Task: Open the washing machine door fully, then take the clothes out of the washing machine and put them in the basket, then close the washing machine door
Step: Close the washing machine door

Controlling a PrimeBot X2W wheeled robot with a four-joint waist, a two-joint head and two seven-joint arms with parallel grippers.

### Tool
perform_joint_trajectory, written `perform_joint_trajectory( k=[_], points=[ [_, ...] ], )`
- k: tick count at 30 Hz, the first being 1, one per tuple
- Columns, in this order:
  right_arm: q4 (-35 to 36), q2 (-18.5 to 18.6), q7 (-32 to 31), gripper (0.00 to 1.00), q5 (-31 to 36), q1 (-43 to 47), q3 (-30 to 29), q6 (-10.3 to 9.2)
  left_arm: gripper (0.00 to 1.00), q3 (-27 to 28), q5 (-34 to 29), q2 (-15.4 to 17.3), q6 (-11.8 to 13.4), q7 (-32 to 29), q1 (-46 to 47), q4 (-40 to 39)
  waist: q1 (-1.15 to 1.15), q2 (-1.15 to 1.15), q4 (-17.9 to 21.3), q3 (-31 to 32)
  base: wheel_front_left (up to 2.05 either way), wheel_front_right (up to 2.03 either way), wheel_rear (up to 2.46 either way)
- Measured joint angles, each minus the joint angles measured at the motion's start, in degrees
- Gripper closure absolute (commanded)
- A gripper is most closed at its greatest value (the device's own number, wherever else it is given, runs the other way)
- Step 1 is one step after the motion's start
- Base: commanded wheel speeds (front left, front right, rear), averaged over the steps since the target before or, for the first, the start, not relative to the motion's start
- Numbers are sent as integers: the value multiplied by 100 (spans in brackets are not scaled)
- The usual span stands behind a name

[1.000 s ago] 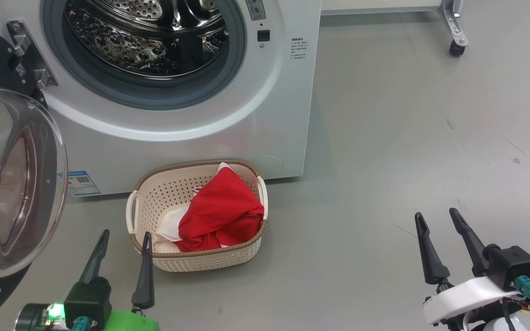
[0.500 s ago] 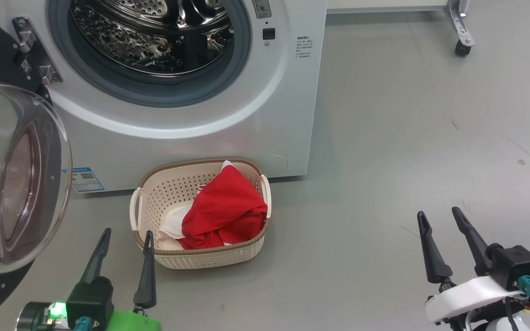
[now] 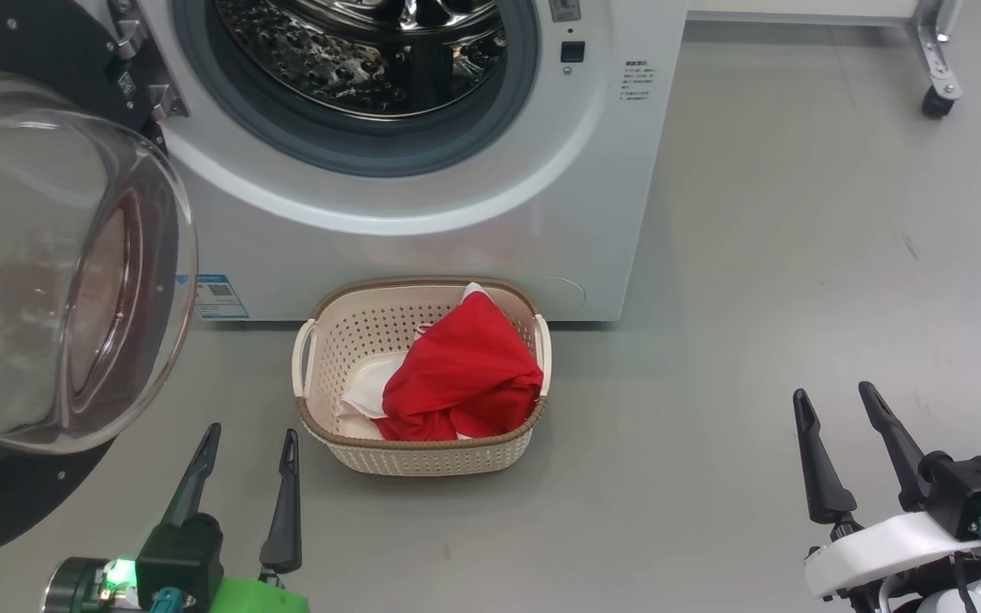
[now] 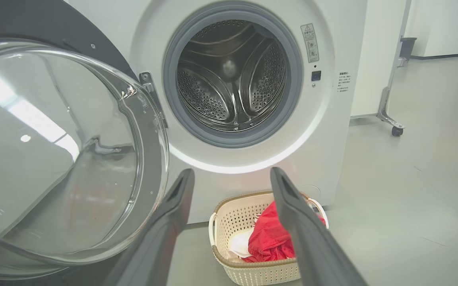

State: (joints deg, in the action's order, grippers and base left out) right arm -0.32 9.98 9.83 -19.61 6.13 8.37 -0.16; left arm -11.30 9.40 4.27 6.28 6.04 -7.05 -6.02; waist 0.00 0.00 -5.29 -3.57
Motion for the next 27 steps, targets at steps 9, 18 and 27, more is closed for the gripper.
perform_joint_trajectory(
  k=[9, 18, 27],
  points=[
    [5, 57, 0, 0, 0, 8, -1, 2, 0, -18, 1, -20, 5, 8, 3, 34, 0, 0, -582, -13, 0, 0, 0],
    [7, 62, -3, 0, 0, 37, 42, 4, 0, -22, 4, -34, 7, 14, 2, 109, 0, 0, -1239, 29, 0, 0, 0],
    [25, 38, -52, 0, 0, 96, 136, 5, 0, -19, 10, -36, 7, 16, -1, 131, 0, 0, -1820, 97, 0, 0, 0]
  ],
)
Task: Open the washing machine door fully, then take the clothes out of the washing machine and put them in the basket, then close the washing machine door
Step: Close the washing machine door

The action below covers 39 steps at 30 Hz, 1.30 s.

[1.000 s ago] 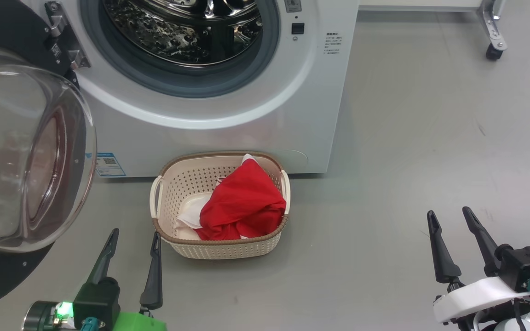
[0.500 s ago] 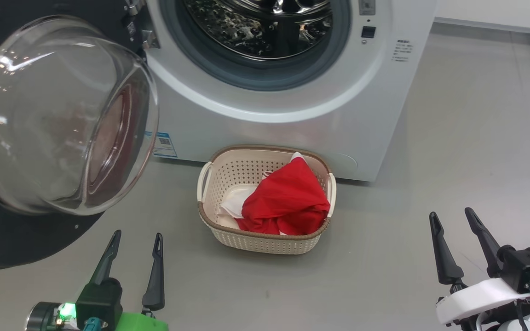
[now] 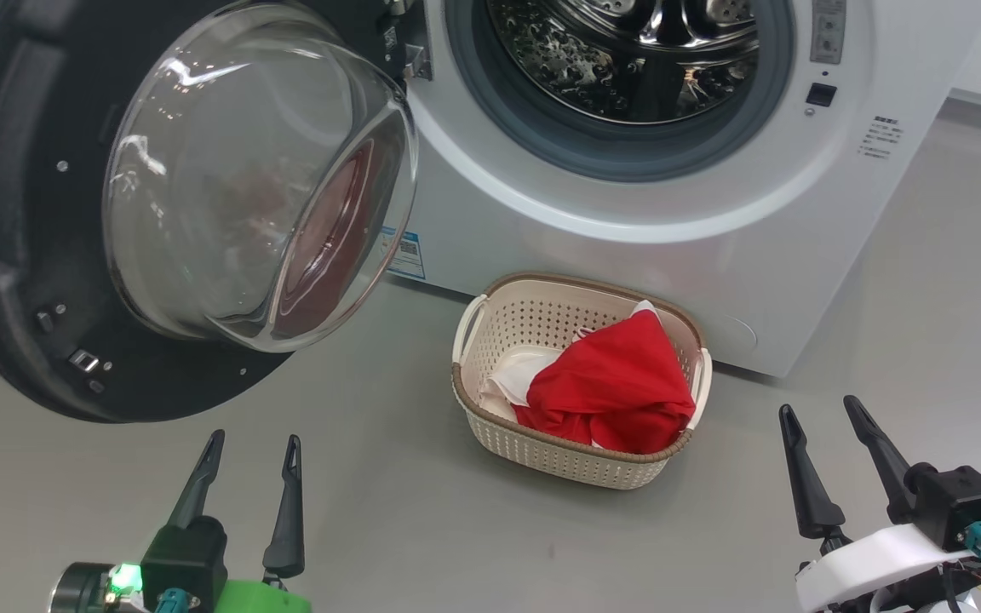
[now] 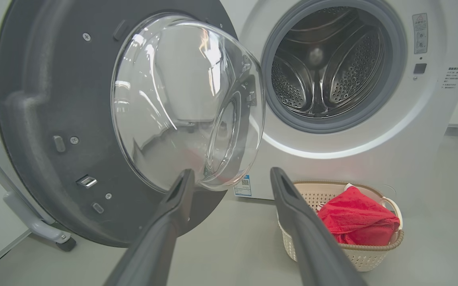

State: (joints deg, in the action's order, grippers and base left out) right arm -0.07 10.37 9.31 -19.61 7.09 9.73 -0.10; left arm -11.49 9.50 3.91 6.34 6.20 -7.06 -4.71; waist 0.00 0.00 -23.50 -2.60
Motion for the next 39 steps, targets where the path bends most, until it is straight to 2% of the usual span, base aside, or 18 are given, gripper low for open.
perform_joint_trajectory(
  k=[11, 23, 24, 27, 28, 29, 39],
  points=[
    [21, -36, -71, 0, 1, 20, 127, 2, 0, 97, 8, -3, 1, 51, -15, -4, 0, 0, -450, 80, 0, 0, 0],
    [34, -55, -121, 0, 7, 21, 193, 2, 0, 179, 8, -5, 19, 100, -127, -68, 0, 0, -482, 51, 0, 0, 0],
    [35, -55, -127, 0, 7, 21, 193, 2, 18, 186, 8, -5, 19, 100, -127, -75, 0, 0, -479, 44, 0, 0, 0],
    [42, -55, -152, 0, 8, 20, 193, 2, 87, 192, 8, -9, 19, 102, -128, -90, 0, 0, -467, 25, 0, 0, 0],
    [45, -54, -152, 0, 8, 20, 192, 2, 95, 193, 8, -10, 19, 120, -128, -100, 0, 0, -462, 18, 0, 0, 0],
    [48, -54, -152, 0, 8, 20, 192, 2, 100, 194, 8, -12, 19, 120, -128, -109, 0, 0, -458, 10, 0, 0, 0],
    [63, -49, -152, 0, 8, 19, 185, 1, 100, 191, 105, -32, 19, 213, -128, -175, 0, 0, -453, -43, 0, 0, 0]
  ],
)
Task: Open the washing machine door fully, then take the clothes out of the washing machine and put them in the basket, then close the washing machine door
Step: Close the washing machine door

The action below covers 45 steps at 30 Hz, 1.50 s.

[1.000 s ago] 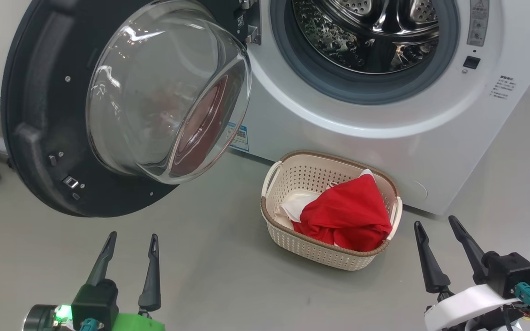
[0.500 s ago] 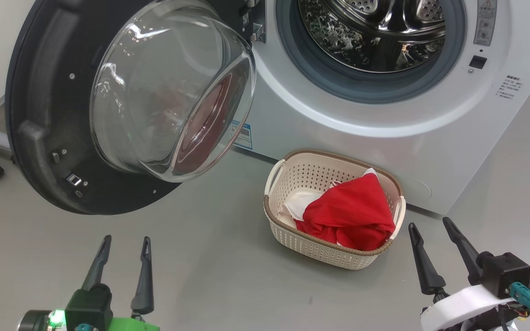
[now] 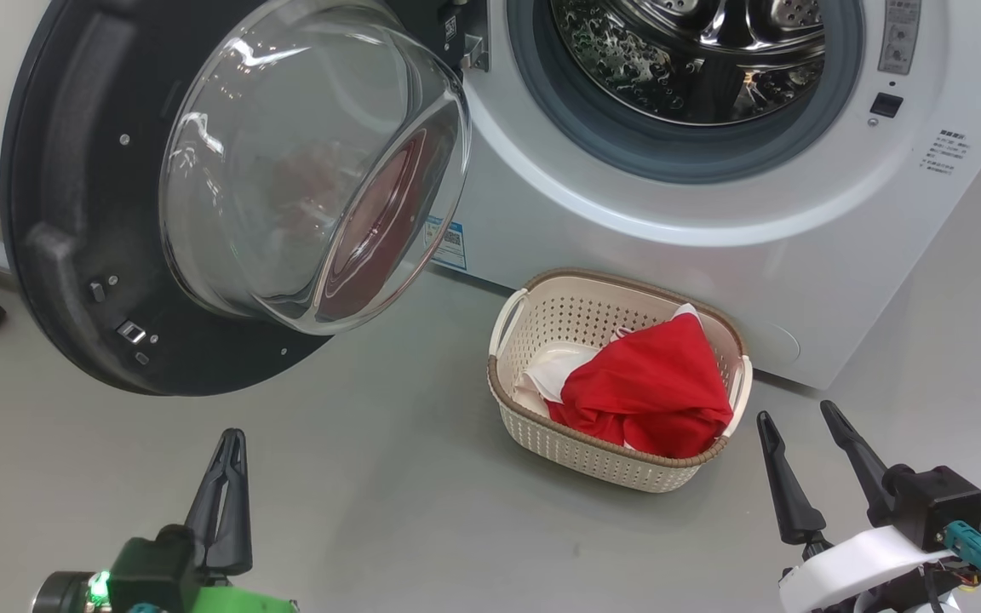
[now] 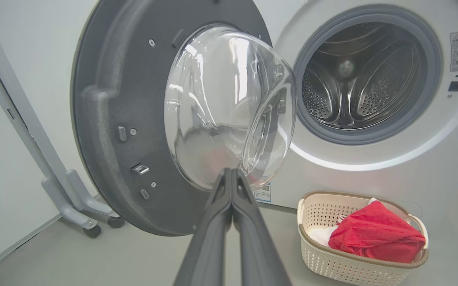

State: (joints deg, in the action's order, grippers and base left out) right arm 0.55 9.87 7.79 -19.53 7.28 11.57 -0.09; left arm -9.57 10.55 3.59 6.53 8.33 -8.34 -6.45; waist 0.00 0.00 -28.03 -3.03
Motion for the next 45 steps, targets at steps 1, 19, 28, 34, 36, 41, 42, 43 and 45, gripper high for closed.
perform_joint_trajectory(
  k=[1, 19, 28, 34, 36, 41, 42, 43, 45],
  points=[
    [0, 2, 0, 0, 0, -1, -1, 0, 100, -3, 114, -7, 0, 26, 0, -31, 0, 0, -3, -3, 0, 0, 0],
    [78, 46, -51, 0, 2, -10, -4, -1, 100, 126, 4825, -89, -1049, 443, 113, -1627, 0, 0, -15, -106, 0, 0, 0],
    [114, 103, -76, 0, 36, -11, -43, -1, 100, 1503, 6584, -113, -1221, 483, 653, -2251, 0, 0, -26, -204, 0, 0, 0],
    [158, 145, -102, 0, 42, -12, -44, -1, 100, 2566, 7236, 79, -1022, 468, 1048, -1927, 0, 0, -27, -246, 0, 0, 0],
    [196, 159, -145, 0, 43, -18, -37, 0, 100, 2859, 7502, 224, -895, 398, 1182, -1695, 0, 0, -13, -275, 0, 0, 0],
    [265, 214, -197, 0, 52, -54, -24, 2, 100, 3354, 8181, 468, -539, 182, 1558, -858, 0, 0, 50, -366, 0, 0, 0],
    [268, 226, -202, 0, 53, -74, -14, 2, 100, 3429, 8257, 524, -465, 138, 1622, -666, 0, 0, 70, -383, 0, 0, 0],
    [283, 236, -207, 0, 53, -96, -9, 3, 100, 3497, 8386, 578, -390, 92, 1678, -489, 0, 0, 92, -401, 0, 0, 0],
    [315, 255, -247, 0, 58, -118, -8, 21, 100, 3604, 8561, 659, -264, -4, 1778, -135, 0, 0, 137, -441, 0, 0, 0]
  ],
)
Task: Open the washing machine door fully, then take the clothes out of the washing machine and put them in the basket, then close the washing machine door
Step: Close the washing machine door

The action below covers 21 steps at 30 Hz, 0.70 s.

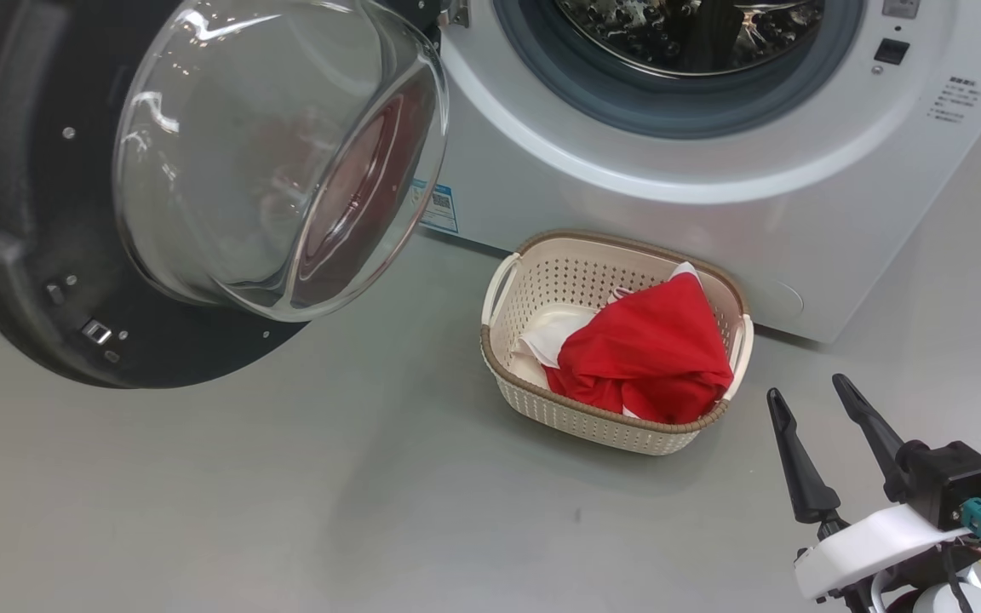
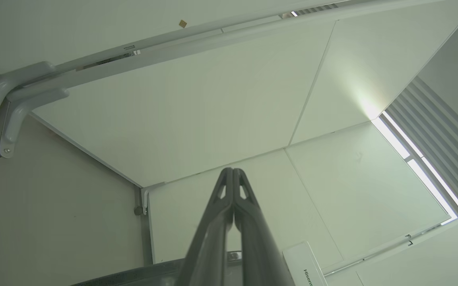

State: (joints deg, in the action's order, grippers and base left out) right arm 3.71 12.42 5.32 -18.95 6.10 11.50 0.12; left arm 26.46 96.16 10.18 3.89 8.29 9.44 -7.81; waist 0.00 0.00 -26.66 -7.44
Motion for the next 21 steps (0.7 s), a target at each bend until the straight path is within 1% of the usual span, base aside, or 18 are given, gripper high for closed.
perform_joint_trajectory(
  k=[3, 9, 15, 21],
  points=[
    [49, 27, -12, 0, 4, -20, 1, 32, 100, 70, 216, 102, 144, -144, 83, 511, 0, 0, 75, -67, 0, 0, 0],
    [147, 120, -102, 0, 51, -105, -22, 34, 100, -44, 325, 253, 188, -470, 244, 1278, 0, 0, 244, -228, 0, 0, 0],
    [222, 193, -156, 0, 51, -154, -40, 78, 100, -180, 366, 346, 222, -680, 450, 1809, 0, 0, 417, -396, 0, 0, 0],
    [289, 246, -175, 0, 51, -221, -110, 79, 100, -335, 367, 402, 235, -833, 658, 2145, 0, 0, 562, -568, 0, 0, 0]
  ],
)
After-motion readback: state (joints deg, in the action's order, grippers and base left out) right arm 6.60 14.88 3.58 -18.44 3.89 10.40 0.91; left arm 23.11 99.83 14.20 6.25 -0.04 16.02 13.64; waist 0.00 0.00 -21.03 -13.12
